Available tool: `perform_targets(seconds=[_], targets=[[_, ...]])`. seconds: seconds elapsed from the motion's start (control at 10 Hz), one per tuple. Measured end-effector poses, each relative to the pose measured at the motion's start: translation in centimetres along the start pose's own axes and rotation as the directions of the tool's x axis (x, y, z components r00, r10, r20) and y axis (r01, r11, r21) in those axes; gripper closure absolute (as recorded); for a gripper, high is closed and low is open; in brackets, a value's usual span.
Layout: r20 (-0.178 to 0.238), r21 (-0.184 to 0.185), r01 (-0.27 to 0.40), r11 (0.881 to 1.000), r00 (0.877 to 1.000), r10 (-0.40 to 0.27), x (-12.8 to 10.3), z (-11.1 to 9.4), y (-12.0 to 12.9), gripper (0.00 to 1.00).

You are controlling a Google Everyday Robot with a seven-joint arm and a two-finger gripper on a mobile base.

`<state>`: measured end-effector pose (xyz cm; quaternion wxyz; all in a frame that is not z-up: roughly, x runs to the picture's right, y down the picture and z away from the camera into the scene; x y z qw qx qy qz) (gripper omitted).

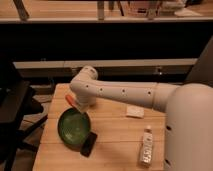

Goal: Pick up the ceramic bowl

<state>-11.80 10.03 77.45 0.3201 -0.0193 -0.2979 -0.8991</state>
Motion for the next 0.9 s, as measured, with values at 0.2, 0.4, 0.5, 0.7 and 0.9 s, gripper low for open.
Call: perform_targets(seconds=[0.2, 0.4, 0.5, 0.7, 0.9], targets=[[0.000, -0.003, -0.002, 1.000, 1.000, 0.002, -0.1, -0.6, 0.5, 1.00], [0.000, -0.007, -0.001, 1.000, 1.000, 0.001, -0.2, -1.0, 0.9, 1.00], [0.001, -0.009, 0.000, 1.000, 1.000, 0.000, -0.4, -1.2, 1.1, 1.00], [0.003, -0.013, 0.000, 1.000, 1.000, 0.000, -0.8, -1.7, 1.8, 1.00], [0.001, -0.016, -0.001, 1.000, 1.000, 0.001, -0.8, -2.1, 2.1, 1.00]])
